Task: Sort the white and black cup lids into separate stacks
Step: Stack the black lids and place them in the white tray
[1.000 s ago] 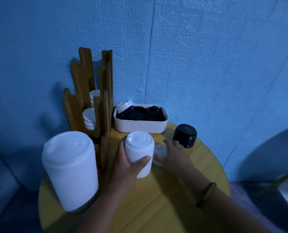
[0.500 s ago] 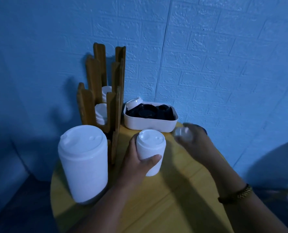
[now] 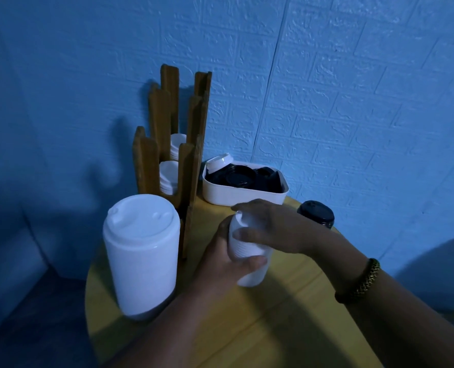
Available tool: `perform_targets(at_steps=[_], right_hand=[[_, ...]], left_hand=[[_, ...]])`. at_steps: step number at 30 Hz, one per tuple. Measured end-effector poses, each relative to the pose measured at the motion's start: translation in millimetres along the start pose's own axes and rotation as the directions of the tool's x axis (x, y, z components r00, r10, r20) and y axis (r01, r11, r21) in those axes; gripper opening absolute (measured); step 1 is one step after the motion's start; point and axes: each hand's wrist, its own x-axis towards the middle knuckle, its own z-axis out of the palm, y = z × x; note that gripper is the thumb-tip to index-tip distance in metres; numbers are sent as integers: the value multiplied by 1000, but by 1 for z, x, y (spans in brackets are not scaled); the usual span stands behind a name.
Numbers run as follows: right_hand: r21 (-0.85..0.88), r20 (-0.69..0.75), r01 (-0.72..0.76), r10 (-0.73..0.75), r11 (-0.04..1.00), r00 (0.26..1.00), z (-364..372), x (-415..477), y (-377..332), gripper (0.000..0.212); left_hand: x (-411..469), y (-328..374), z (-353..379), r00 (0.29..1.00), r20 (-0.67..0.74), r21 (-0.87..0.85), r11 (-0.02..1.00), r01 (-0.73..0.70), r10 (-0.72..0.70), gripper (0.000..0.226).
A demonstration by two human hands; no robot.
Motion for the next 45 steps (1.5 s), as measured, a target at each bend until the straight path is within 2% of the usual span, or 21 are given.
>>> perform_targets(at_steps=[4, 6, 8, 11, 16, 19, 21, 22, 24, 25, 26, 28, 29, 33, 36, 41, 43, 45], right_hand=[[-121, -67, 4, -12, 993, 998, 14, -3, -3, 61], [-121, -112, -37, 23, 992, 993, 18, -5, -6, 61], [-150, -242, -105, 66, 983, 968, 29, -5, -12, 60], [-155, -337, -122, 63, 980, 939, 43, -5, -17, 57], [84, -310, -36, 61, 996, 949, 36, -2, -6, 55], [-32, -330, -69, 55, 997, 943, 41, 5, -10, 62], [-25, -244, -53, 45, 998, 969, 36, 7, -12, 68], [65, -169, -35, 45, 997, 985, 28, 8, -13, 69], [363, -57, -35, 59, 931, 997, 6, 15, -8, 60], [446, -86, -31, 77, 894, 993, -5, 25, 0, 53], [438, -179, -10, 98, 899, 979, -14, 39, 11, 46], [309, -348, -33, 146, 950, 926, -26, 78, 38, 36], [254, -365, -80, 172, 964, 915, -29, 98, 49, 34], [191, -289, -139, 191, 972, 938, -41, 162, 65, 35], [150, -149, -146, 168, 978, 974, -48, 187, 57, 49], [167, 9, -276, 278, 947, 961, -47, 219, 59, 73], [207, 11, -284, 288, 936, 958, -44, 224, 64, 70], [328, -50, -271, 303, 905, 952, -43, 226, 69, 60]], left_hand=[[1, 1, 3, 999, -39, 35, 999, -15, 16, 95], [0, 1, 5, 998, -53, 100, 995, -17, 22, 86], [-1, -1, 6, 997, -68, 146, 989, -19, 30, 75], [-3, -2, 7, 996, -80, 162, 987, -14, 27, 81], [-2, 4, 6, 996, -89, 118, 993, -6, 17, 96], [1, 8, 8, 996, -86, 81, 996, -22, 29, 111], [2, 6, 8, 991, -125, 44, 998, -48, 54, 104], [3, 5, 7, 987, -151, 29, 998, -56, 60, 96], [3, 3, 4, 981, -181, 14, 998, -67, 69, 87], [3, 2, 2, 979, -192, 13, 998, -69, 70, 89], [3, 1, 2, 978, -199, 13, 998, -69, 70, 91], [4, -3, 4, 978, -203, 8, 998, -55, 56, 95], [5, -4, 4, 977, -207, 7, 999, -45, 45, 95], [6, -3, 3, 966, -258, -12, 1000, -8, 5, 88], [6, -1, 2, 969, -243, -80, 997, 17, -36, 90], [10, -3, 3, 976, -215, -95, 995, 7, -28, 89], [10, -3, 2, 976, -218, -101, 995, 1, -23, 89], [9, -3, 2, 975, -221, -95, 996, -6, -15, 88]])
